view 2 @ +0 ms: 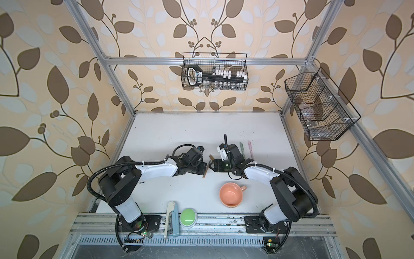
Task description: Insert the pens into the pen caps
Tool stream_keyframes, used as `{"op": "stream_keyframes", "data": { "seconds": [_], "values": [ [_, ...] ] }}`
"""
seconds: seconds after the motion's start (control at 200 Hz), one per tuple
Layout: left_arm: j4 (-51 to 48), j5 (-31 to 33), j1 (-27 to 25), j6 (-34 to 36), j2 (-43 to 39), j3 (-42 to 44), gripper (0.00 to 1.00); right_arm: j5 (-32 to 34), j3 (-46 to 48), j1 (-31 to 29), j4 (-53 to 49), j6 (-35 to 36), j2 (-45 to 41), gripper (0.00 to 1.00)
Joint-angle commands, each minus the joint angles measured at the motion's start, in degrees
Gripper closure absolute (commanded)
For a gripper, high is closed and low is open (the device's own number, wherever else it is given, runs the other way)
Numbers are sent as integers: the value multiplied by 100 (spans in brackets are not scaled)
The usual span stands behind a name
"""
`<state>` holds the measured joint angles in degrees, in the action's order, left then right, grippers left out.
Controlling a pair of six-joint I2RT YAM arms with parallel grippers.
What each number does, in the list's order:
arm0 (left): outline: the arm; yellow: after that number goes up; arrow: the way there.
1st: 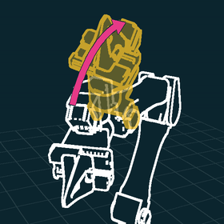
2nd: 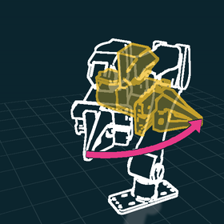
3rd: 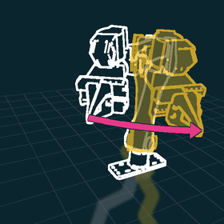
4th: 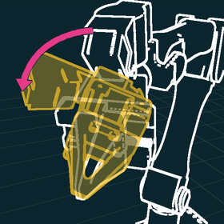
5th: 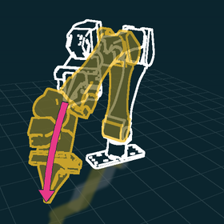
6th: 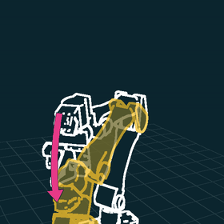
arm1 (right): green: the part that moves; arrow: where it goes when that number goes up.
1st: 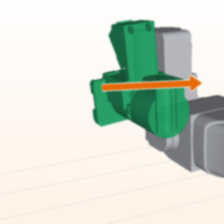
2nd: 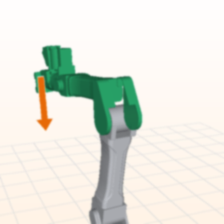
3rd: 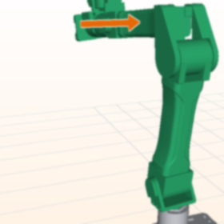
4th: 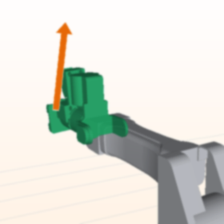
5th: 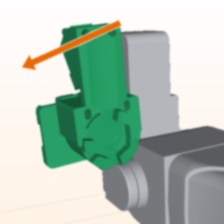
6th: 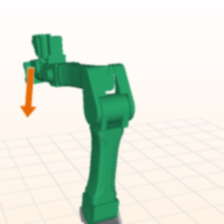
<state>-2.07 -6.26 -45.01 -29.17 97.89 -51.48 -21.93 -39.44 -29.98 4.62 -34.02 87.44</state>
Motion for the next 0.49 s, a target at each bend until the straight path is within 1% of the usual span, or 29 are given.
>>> {"op": "stream_keyframes", "data": {
  "seconds": [0.0,0.045,0.095,0.11,0.14,0.165,0.23,0.325,0.405,0.49],
  "values": [
    [486,-165,-16,-54,-275,170,96,77,-265,-57,517,-350,265,44],
    [405,-124,-16,-20,-311,163,95,97,-356,-53,432,-320,345,45],
    [26,76,-16,-18,-278,18,88,208,-436,-35,287,-232,338,45],
    [-184,150,-16,-12,-255,-69,84,241,-433,-24,263,-217,309,45],
    [-560,291,-24,14,-210,-259,74,283,-405,4,257,-202,238,45],
    [-797,301,-25,20,-162,-366,69,295,-378,36,258,-205,171,45],
    [-1230,395,-42,-107,-147,-542,67,331,-345,126,147,-140,-13,45],
    [-1658,376,-83,-410,-131,-767,64,563,-326,278,-201,32,-316,44],
    [-2166,594,-268,-531,-4,-1088,62,587,-165,502,-241,37,-623,44],
    [-2704,718,-438,-578,289,-1532,62,618,7,755,-305,51,-962,44]
  ]
}}
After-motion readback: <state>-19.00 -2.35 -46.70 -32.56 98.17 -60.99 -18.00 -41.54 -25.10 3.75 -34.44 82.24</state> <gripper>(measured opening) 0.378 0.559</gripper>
